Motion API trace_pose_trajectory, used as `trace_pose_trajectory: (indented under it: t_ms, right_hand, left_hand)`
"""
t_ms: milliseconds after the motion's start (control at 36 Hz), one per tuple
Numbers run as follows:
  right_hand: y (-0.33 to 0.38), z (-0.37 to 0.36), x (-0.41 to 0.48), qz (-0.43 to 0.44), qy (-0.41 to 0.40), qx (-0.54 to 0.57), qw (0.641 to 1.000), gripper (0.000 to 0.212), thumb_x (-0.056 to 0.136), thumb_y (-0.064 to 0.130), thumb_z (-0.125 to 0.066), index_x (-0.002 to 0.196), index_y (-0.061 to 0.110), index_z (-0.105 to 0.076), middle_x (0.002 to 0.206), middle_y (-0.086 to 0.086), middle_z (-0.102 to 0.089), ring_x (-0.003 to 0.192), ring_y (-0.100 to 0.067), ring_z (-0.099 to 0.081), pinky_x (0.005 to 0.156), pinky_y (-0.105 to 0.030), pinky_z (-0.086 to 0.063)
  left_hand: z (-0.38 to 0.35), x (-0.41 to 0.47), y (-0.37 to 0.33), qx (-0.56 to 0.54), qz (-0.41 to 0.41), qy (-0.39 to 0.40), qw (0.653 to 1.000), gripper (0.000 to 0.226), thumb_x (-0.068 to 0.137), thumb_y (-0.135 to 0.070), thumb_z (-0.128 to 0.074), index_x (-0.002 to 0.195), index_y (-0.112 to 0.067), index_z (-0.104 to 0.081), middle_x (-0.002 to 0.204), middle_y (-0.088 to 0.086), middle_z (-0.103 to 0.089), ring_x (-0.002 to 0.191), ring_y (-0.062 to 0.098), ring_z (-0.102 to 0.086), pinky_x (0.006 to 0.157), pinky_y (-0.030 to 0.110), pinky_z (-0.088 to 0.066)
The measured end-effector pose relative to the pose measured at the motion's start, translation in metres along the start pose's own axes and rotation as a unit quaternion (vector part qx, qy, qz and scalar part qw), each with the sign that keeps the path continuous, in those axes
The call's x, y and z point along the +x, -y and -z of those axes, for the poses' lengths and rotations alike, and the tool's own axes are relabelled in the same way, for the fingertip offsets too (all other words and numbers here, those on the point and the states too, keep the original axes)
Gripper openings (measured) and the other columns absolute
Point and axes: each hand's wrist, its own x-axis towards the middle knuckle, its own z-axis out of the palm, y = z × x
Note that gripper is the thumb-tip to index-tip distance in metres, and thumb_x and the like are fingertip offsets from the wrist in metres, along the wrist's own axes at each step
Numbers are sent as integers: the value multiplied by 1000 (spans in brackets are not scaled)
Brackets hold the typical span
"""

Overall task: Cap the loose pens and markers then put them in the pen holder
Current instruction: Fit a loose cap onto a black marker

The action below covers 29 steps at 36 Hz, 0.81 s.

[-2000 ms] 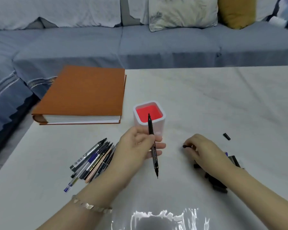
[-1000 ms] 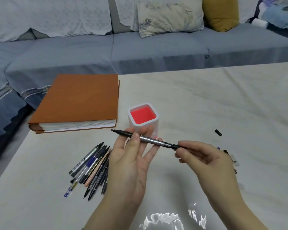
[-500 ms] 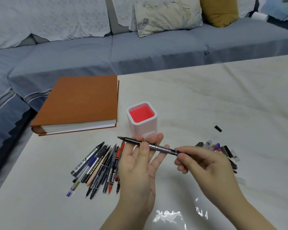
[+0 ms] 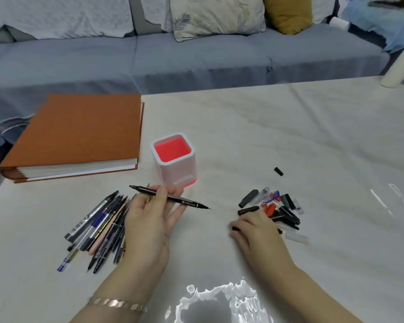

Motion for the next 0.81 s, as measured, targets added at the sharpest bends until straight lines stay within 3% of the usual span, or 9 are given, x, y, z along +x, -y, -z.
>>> trace_pose_trajectory:
  t_ms: [83, 222, 361, 500, 639, 722, 806]
  right_hand:
    - [-1, -8, 11, 52, -11, -46, 997, 27, 76, 30, -46, 71, 21, -70, 65, 7, -63, 74, -14, -43, 66, -24, -34]
    - [-5, -5, 21, 81, 37, -38, 995, 14, 68, 28, -62, 79, 21, -69, 72, 6, -66, 71, -20, -59, 64, -29, -47]
    - [-37, 32, 20, -25, -30, 0, 999, 12, 78, 6, -64, 85, 13, -71, 79, -2, -68, 77, -27, -59, 71, -30, -42]
    - [-84, 58, 26, -163, 31, -57, 985, 18, 87, 20, -56, 99, 14, -68, 91, -10, -61, 92, -28, -53, 68, -30, -34]
    - [-94, 51, 38, -143, 60, -79, 985, 24, 88, 22, -56, 108, 13, -64, 105, -11, -60, 102, -28, -50, 79, -34, -41]
    - [-99, 47, 54, -150, 27, -58, 987, 28, 90, 14, -48, 116, 7, -58, 118, -16, -56, 113, -32, -46, 92, -39, -38]
    - [-106, 43, 75, -134, 5, -46, 990, 33, 90, 5, -43, 121, 6, -55, 126, -16, -54, 118, -34, -42, 96, -40, -35]
  left_hand:
    - [2, -3, 10, 19, 28, 4, 999, 14, 92, -11, -47, 79, -10, -52, 77, 5, -63, 71, 8, -71, 65, 26, -59]
    - [4, -6, 21, 32, 57, 4, 998, 14, 91, -11, -49, 78, -10, -53, 72, 4, -63, 70, 10, -71, 66, 27, -59]
    - [5, -6, 28, 43, 69, 1, 997, 14, 91, -12, -51, 77, -10, -54, 70, 1, -65, 72, 12, -72, 67, 27, -59]
    - [4, -5, 31, 48, 78, -1, 996, 13, 91, -13, -51, 79, -11, -54, 77, 4, -63, 72, 11, -72, 66, 23, -59]
    - [6, -6, 32, 57, 80, -7, 995, 13, 91, -13, -51, 79, -10, -55, 78, 3, -63, 71, 10, -72, 66, 23, -59]
    - [8, -6, 32, 59, 81, -10, 995, 12, 91, -13, -51, 80, -9, -55, 79, 4, -63, 72, 11, -72, 67, 23, -58]
    - [6, -6, 32, 58, 77, -10, 995, 12, 91, -13, -51, 80, -9, -55, 78, 3, -63, 72, 11, -72, 67, 23, -59]
